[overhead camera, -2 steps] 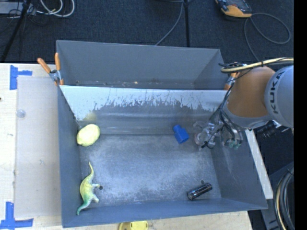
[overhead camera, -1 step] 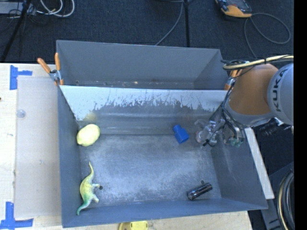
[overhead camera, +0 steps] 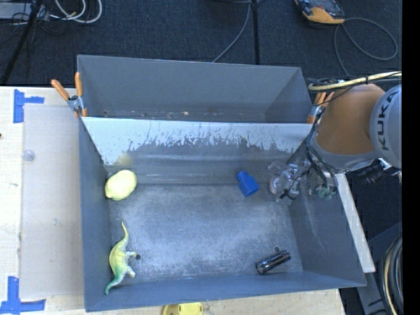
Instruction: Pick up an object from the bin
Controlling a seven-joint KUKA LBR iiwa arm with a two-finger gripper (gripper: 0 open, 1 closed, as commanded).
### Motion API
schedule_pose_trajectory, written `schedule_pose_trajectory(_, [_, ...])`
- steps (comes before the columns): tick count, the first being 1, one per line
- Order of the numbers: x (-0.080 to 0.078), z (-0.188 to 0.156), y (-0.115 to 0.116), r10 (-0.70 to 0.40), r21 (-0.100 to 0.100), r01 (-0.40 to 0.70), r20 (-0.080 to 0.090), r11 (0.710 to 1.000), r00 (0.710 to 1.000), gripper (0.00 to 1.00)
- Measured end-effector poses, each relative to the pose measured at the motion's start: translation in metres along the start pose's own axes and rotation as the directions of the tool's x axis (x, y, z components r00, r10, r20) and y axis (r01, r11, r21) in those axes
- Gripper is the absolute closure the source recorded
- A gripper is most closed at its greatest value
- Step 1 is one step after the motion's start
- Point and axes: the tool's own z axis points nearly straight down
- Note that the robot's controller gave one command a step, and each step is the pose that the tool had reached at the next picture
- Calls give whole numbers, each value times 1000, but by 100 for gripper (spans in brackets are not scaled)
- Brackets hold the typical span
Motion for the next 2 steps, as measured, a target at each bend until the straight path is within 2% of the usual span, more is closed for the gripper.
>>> schedule_pose_trajectory(1, [0, -20, 0, 0, -1, 0, 0, 1000, 1000, 100])
schedule_pose_trajectory(2, [-2, -32, 0, 0, -1, 0, 8, 1000, 1000, 100])
